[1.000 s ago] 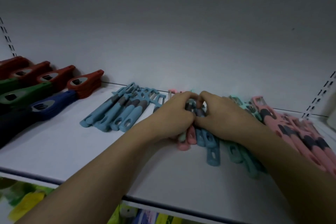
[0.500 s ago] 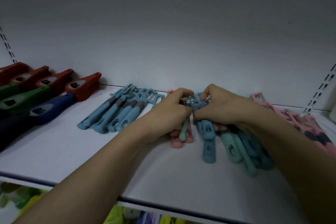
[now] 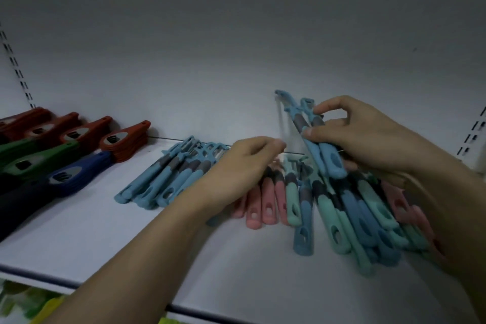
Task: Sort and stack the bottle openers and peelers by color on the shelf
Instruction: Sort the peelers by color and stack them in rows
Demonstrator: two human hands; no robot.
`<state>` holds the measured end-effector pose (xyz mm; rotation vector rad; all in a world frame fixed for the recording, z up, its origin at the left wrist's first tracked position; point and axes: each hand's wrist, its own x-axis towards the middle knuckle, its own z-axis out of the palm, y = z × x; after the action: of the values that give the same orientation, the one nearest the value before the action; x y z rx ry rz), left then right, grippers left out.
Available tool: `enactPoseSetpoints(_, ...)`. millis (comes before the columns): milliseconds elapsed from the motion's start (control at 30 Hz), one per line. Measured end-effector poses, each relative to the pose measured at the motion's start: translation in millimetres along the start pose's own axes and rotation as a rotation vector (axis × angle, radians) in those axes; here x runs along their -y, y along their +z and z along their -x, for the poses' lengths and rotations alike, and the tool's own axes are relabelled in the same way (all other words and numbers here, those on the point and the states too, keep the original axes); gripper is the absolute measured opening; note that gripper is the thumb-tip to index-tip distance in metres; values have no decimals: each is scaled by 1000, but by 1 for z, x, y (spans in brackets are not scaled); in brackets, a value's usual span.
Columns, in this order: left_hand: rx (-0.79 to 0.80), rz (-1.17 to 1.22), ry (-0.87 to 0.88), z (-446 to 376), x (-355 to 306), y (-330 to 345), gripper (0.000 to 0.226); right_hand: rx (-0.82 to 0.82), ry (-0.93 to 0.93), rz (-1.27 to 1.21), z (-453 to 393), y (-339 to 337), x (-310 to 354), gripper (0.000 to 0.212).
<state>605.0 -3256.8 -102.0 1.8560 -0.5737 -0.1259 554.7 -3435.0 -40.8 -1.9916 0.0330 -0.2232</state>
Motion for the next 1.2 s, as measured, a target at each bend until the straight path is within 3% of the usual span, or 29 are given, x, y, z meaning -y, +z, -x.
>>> enactPoseSetpoints(167,262,543,-29,6,-10,2,38,6,-81,-89,1,32,-7,40)
enactPoseSetpoints(267,319,657,-18,6,-11,-2,36,-7,-169,-67,-1,41,-13,29)
enactPoseSetpoints(400,375,699,-27,7,-10,-4,42,-84,-303,158,-5,39,-18,16)
enactPoseSetpoints(500,233,546,-32,5,-9,-4,38,-200,-362,332,-7,35,-20,25)
enactPoseSetpoints(600,-31,310,23,12,-10,-6,33,-283,-350,335,-8,28,-23,25)
enactPoseSetpoints(700,-321,16,89,25,-15,-16,35,-190,-324,358,-7,29,-29,13)
enactPoseSetpoints(800,-456,-263,73,36,-25,-42,29,-68,-366,445,-8,38,-35,2)
enactPoseSetpoints(867,-454,-513,-35,38,-28,-59,34,4,-433,513,-6,46,-35,4)
enactPoseSetpoints(967,-371,-849,-167,41,-17,-68,69,163,-533,601,2,62,-31,9)
enactPoseSetpoints(1100,-183,-1017,-304,44,15,-53,63,415,-507,626,10,76,-31,13)
enactPoseSetpoints(1200,-120,-1130,-389,44,26,-39,70,418,-551,729,7,72,-34,18)
